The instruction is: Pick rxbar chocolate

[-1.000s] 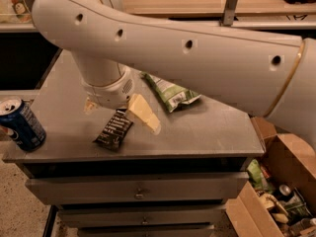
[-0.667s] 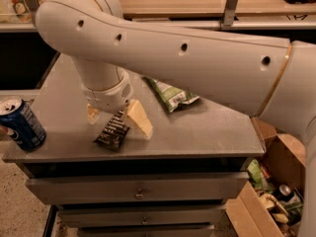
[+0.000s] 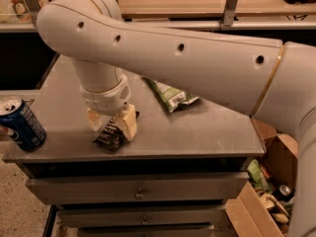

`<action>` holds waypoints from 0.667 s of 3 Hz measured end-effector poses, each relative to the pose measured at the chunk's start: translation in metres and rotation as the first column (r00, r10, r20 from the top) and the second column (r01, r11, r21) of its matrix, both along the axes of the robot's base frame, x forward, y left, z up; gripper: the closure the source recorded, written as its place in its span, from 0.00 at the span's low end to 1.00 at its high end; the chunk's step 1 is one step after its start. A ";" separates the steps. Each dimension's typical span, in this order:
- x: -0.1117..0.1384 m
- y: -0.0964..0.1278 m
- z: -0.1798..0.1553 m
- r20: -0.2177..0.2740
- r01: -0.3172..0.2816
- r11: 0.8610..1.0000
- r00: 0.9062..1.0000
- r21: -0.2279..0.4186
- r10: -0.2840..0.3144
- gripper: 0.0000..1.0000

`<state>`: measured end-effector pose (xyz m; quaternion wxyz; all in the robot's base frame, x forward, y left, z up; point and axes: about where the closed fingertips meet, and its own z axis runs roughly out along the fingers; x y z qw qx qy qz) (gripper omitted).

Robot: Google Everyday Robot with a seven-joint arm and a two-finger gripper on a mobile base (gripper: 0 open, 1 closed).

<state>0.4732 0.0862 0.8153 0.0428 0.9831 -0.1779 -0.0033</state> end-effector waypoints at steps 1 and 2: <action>0.000 0.000 0.004 0.000 0.000 1.000 1.000 0.000 0.000 0.79; 0.000 0.000 0.006 0.000 0.000 1.000 1.000 0.001 0.000 1.00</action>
Offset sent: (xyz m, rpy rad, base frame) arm -0.0069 -0.0164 0.0192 0.0969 0.0826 -0.0032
